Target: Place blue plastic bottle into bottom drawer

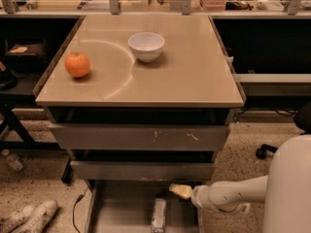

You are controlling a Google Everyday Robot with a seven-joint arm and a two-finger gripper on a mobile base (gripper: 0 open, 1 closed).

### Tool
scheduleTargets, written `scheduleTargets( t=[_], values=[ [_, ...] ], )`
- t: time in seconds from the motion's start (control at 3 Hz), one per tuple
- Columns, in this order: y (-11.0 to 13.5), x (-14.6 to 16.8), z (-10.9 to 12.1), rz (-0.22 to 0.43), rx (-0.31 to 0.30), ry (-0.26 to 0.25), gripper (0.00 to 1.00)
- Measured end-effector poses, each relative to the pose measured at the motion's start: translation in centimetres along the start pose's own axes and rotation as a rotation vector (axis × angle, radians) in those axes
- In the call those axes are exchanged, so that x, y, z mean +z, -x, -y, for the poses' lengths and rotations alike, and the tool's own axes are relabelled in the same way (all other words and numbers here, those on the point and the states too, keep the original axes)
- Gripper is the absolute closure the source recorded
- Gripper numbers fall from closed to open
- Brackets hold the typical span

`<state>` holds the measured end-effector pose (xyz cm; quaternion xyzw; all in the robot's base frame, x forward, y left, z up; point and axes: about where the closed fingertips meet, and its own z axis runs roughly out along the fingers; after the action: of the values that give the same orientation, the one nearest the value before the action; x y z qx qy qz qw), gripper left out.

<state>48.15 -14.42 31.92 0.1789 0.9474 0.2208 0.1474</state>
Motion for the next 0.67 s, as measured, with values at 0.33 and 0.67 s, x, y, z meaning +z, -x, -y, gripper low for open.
scheduleTargets(
  t=[0.33, 0.67],
  values=[
    [-3.2, -3.3, 5.2, -0.091, 0.127, -0.092, 0.00],
    [-8.9, -9.3, 10.7, -0.174, 0.254, -0.205, 0.00]
  ],
)
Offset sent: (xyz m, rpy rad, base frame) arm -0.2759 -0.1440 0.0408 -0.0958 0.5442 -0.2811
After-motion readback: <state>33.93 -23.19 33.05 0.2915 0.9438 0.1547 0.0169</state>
